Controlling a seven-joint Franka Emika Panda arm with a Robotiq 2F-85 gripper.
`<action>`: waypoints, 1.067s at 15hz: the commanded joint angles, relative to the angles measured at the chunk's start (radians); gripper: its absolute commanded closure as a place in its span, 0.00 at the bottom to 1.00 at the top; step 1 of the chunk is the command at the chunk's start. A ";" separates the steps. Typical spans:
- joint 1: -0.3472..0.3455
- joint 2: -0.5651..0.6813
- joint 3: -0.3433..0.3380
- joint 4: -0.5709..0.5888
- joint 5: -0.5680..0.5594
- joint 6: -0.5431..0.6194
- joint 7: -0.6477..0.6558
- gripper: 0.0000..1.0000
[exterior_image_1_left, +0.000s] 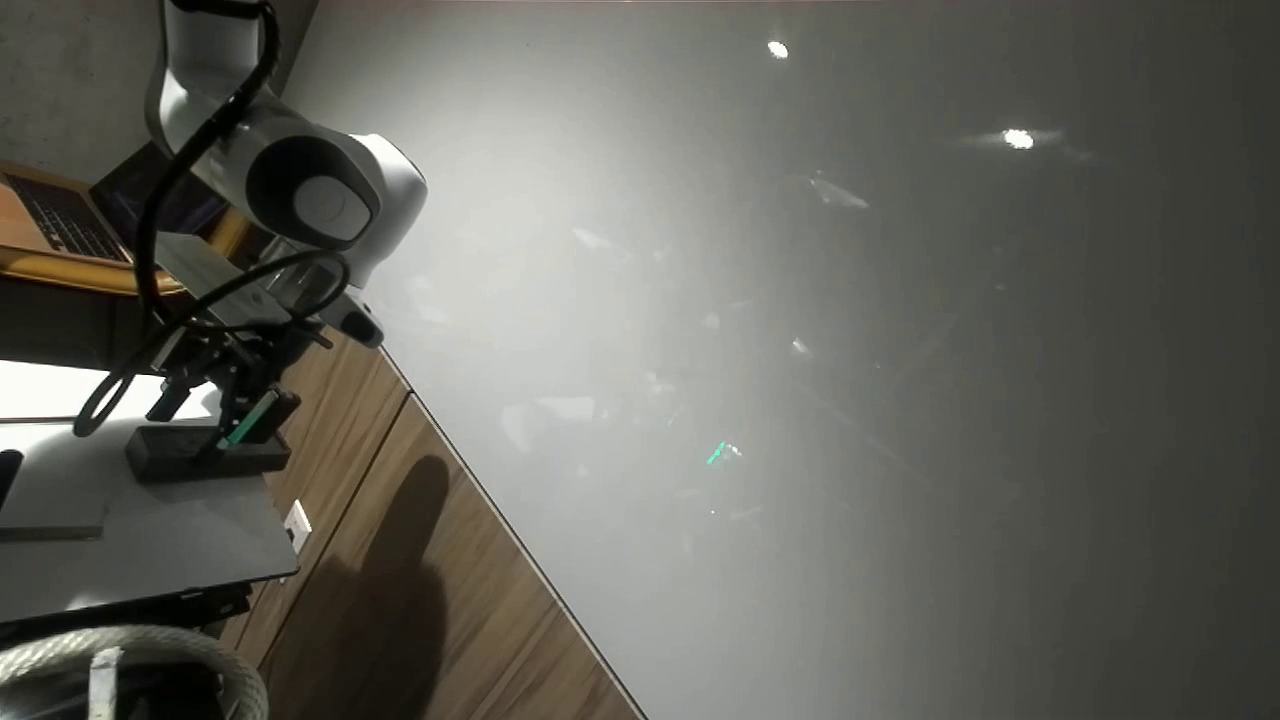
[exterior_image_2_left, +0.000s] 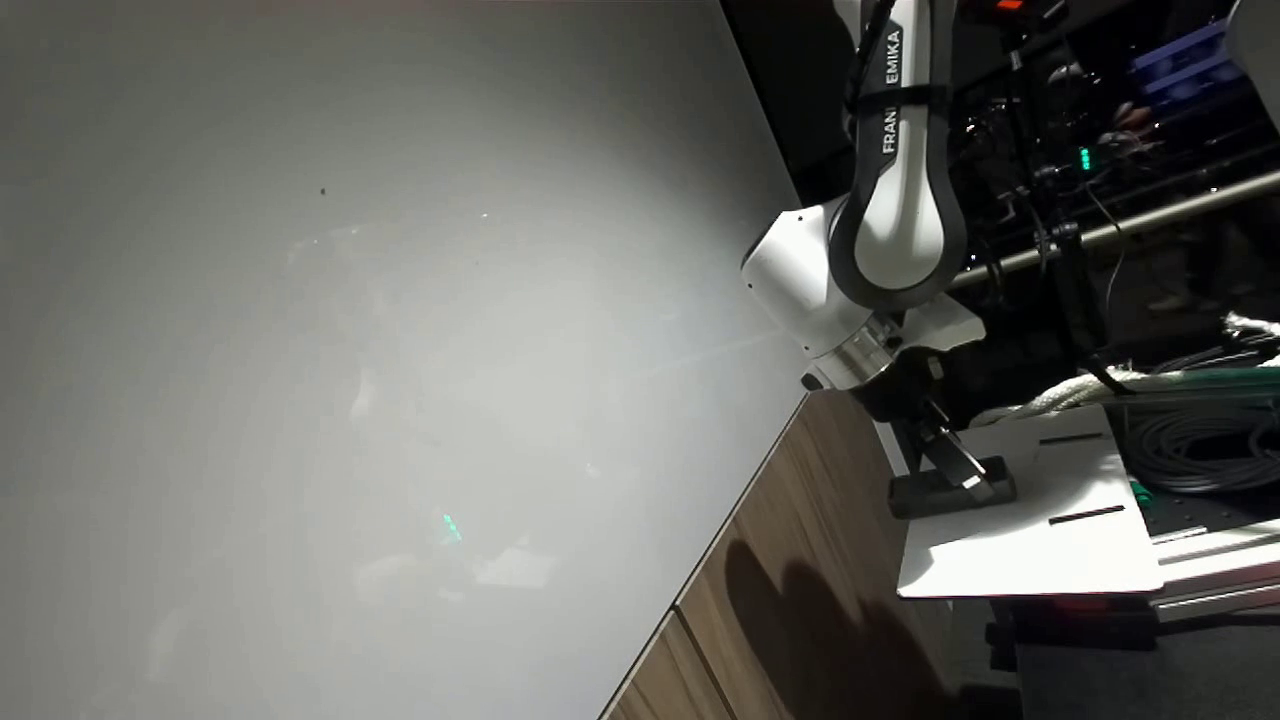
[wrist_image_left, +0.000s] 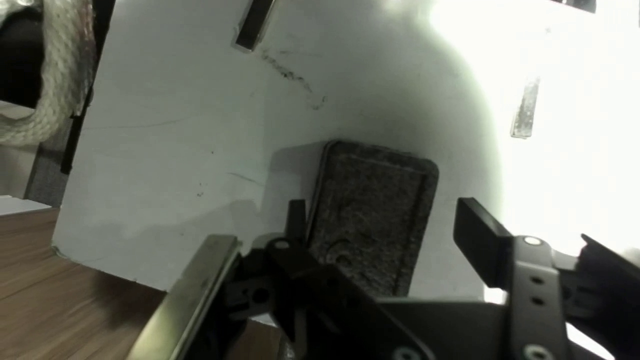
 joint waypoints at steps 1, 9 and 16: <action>0.009 0.006 0.006 0.001 -0.026 0.020 0.038 0.20; 0.011 -0.025 0.002 0.005 -0.031 0.009 0.071 0.01; 0.028 -0.206 0.028 -0.025 -0.038 -0.013 0.102 0.00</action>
